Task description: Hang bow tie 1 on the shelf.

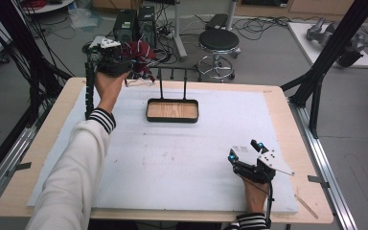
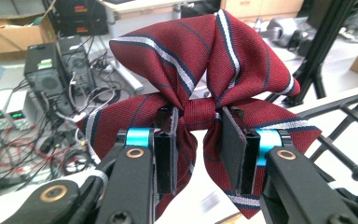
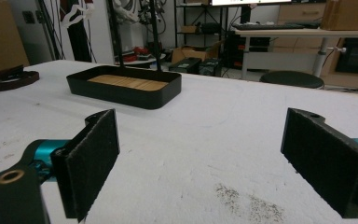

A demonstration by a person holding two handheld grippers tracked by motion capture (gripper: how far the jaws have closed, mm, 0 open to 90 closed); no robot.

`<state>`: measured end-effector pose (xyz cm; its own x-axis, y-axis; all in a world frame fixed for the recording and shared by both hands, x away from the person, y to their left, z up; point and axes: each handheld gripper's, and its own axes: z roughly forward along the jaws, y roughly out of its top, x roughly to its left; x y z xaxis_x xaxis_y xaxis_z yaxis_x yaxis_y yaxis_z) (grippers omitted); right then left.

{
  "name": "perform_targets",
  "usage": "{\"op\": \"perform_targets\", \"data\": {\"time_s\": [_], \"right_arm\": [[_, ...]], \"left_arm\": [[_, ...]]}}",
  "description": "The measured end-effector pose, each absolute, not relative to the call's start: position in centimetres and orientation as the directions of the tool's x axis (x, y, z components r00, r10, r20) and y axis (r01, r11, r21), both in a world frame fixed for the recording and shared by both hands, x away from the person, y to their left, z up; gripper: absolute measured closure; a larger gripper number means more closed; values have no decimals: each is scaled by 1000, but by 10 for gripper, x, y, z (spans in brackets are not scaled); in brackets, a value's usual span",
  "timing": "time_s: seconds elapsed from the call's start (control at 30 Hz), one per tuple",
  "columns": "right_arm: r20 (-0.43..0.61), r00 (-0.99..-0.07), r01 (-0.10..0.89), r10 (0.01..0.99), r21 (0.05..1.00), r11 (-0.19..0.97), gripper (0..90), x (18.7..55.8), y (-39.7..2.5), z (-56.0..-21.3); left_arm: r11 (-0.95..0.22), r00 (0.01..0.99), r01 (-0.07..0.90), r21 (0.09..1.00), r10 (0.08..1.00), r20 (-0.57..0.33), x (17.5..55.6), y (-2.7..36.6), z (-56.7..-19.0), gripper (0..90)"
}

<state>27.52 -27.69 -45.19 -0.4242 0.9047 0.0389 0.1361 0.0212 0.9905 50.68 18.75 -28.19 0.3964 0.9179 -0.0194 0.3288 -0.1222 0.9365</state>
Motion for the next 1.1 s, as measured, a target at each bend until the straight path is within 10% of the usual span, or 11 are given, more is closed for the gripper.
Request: {"op": "perform_targets", "data": {"time_s": [1.1], "right_arm": [[30,-424,134,905,991,30,107,275,-277,-452]], "left_arm": [[-233,394,437,868,918,48,502,201,-311,596]]}}
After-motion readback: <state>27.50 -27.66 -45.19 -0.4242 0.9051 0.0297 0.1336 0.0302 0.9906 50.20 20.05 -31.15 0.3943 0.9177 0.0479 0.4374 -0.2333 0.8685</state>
